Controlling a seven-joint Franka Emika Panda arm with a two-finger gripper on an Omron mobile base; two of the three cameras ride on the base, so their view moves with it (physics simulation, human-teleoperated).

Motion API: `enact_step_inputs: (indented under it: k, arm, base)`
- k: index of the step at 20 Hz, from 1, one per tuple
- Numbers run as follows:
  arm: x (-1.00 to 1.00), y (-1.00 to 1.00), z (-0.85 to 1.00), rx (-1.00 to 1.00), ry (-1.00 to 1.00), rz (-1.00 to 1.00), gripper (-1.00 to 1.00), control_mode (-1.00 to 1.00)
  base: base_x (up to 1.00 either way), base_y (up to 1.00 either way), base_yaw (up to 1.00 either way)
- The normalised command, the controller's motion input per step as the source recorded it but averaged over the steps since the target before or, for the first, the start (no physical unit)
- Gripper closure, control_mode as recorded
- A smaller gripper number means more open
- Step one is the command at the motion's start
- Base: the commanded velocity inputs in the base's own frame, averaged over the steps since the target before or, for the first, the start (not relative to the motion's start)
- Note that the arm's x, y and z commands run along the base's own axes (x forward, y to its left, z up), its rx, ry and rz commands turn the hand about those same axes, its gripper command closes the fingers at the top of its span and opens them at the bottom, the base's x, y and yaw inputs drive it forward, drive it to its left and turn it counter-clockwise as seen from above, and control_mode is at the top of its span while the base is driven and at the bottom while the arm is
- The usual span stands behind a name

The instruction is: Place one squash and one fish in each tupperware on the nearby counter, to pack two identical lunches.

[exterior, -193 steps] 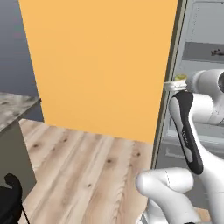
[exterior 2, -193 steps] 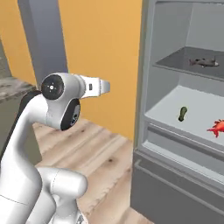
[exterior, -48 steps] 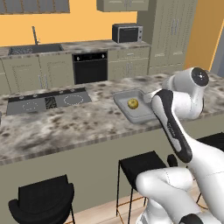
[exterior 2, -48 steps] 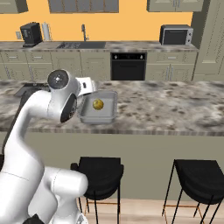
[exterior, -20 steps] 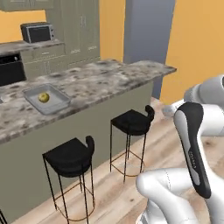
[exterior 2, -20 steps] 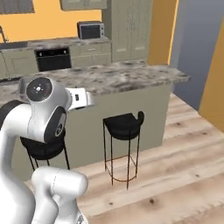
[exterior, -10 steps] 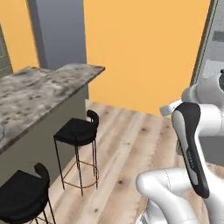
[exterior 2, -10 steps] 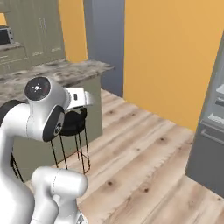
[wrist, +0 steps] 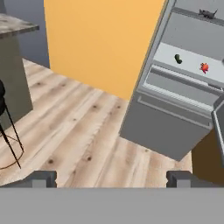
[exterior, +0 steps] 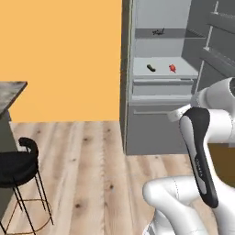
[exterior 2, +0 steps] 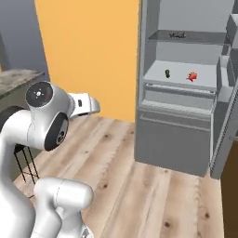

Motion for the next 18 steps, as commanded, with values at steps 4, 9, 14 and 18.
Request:
enact_step_inputs:
  k: [4, 9, 14, 18]
  arm:
    - [0.00, 0.00, 0.00, 0.00, 0.00, 0.00, -1.00, 1.00]
    - [0.00, 0.00, 0.00, 0.00, 0.00, 0.00, -1.00, 1.00]
    - [0.00, 0.00, 0.00, 0.00, 0.00, 0.00, -1.00, 1.00]
    - [0.00, 0.00, 0.00, 0.00, 0.00, 0.00, -1.00, 1.00]
  base:
    - [0.00, -0.55, -0.58]
    - [0.22, -0.29, -0.33]
    - [0.86, -0.01, -0.08]
    - [1.00, -0.13, 0.00]
